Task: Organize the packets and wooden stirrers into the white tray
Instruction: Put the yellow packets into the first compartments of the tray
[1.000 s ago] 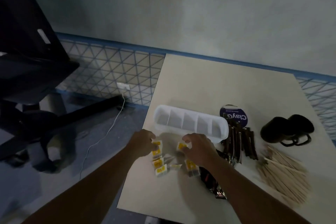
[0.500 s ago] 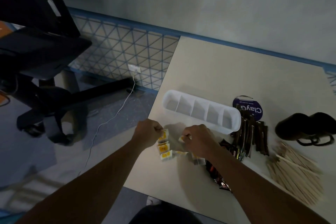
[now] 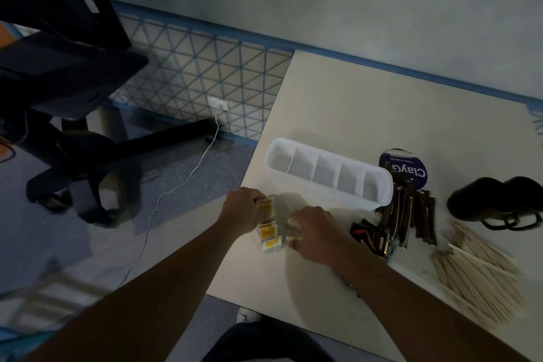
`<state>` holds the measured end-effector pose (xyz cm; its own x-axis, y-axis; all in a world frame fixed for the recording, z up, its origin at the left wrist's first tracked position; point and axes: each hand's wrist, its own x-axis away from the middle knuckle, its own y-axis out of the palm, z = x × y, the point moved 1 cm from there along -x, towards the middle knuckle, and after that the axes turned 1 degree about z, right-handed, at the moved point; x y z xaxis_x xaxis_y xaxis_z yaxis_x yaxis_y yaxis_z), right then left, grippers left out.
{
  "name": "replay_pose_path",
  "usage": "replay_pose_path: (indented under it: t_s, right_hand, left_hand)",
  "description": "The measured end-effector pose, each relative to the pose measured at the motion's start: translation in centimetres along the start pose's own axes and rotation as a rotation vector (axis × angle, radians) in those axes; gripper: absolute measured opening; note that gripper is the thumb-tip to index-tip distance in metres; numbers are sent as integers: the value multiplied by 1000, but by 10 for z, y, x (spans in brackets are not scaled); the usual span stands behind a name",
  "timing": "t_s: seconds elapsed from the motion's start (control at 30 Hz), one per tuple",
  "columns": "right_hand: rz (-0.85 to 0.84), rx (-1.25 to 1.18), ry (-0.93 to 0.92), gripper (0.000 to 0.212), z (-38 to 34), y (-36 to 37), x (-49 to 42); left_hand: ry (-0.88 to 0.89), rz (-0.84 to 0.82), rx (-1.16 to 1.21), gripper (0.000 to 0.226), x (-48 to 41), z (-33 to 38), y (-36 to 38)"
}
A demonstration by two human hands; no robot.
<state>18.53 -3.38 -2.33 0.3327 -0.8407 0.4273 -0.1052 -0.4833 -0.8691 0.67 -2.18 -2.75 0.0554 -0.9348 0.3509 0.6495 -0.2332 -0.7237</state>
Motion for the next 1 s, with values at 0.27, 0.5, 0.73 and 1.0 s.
replay_pose_path:
  t_s: [0.27, 0.5, 0.73, 1.0]
  right_hand:
    - [86, 40, 0, 16, -1, -2, 2]
    - [115, -2, 16, 20, 2, -24, -1]
    - [242, -86, 6, 25, 9, -73, -11]
    - [357, -66, 54, 14, 23, -118, -47]
  left_hand:
    - [24, -7, -76, 20, -2, 2, 5]
    - [82, -34, -53, 16, -8, 10, -14]
    - [182, -11, -48, 18, -26, 39, -57]
    - [262, 105, -54, 12, -73, 71, -75]
